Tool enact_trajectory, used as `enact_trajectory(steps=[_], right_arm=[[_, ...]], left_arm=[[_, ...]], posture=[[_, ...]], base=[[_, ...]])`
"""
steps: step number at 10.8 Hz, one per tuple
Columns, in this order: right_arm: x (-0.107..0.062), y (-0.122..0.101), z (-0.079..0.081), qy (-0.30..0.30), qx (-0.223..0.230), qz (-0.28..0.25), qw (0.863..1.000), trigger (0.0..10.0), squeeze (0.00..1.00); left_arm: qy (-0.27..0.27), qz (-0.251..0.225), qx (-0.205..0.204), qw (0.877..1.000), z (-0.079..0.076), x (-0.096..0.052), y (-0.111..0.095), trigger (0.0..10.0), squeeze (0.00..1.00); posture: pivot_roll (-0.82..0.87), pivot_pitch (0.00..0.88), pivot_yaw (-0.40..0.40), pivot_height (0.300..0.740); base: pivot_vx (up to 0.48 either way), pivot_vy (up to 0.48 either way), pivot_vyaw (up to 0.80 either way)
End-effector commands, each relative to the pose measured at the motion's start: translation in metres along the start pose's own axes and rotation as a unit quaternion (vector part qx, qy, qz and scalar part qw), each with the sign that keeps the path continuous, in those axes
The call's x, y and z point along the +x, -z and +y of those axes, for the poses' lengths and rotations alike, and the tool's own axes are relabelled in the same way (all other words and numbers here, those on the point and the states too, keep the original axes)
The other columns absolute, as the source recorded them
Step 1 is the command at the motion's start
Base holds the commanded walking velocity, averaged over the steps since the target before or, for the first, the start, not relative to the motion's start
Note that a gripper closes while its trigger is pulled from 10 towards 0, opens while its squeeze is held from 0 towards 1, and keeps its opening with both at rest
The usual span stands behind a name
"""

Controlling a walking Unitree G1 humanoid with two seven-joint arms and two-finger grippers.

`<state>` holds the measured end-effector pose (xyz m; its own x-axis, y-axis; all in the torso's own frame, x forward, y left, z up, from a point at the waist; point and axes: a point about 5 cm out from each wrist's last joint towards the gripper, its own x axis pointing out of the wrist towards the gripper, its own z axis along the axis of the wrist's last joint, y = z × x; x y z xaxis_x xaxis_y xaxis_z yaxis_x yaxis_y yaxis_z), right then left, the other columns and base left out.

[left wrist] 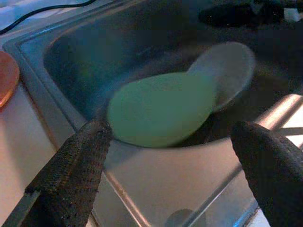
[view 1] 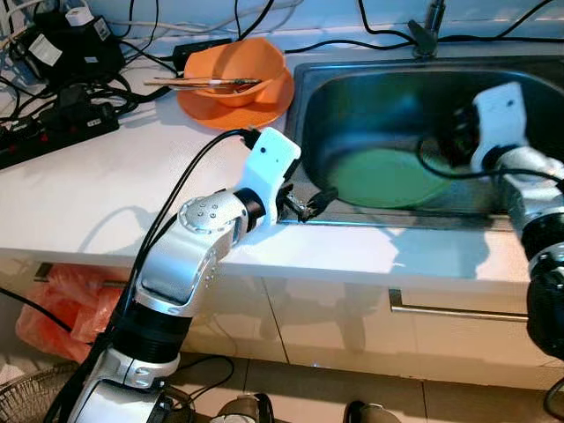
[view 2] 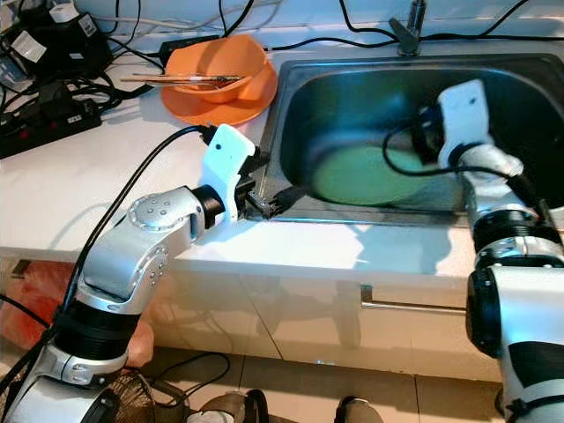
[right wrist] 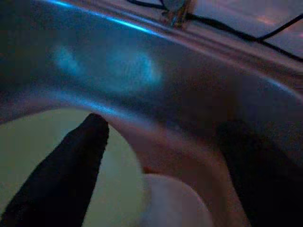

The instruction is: Kitchen organization

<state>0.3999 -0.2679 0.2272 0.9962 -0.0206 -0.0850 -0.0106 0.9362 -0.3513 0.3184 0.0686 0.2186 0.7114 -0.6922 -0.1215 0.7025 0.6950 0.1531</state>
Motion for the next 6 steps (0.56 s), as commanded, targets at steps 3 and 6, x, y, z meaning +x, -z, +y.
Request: enact_trajectory(steps=[3, 6], right_arm=[[0.0, -0.015, -0.008, 0.01, 0.0, -0.031, 0.999, 10.0, 1.0], [0.002, -0.057, 0.004, -0.024, 0.084, -0.138, 0.987, 10.0, 1.0]], left_arm=[[-0.005, 0.004, -0.011, 1.0, 0.003, -0.002, 0.004, 10.0, 0.83], [-0.065, -0.022, -0.015, 0.998, 0.02, -0.004, -0.001, 10.0, 0.85]], posture=[[0.05, 0.133, 0.115, 0.74], [0.05, 0.127, 0.106, 0.74]], base=[[0.0, 0.0, 0.0], [0.0, 0.0, 0.0]])
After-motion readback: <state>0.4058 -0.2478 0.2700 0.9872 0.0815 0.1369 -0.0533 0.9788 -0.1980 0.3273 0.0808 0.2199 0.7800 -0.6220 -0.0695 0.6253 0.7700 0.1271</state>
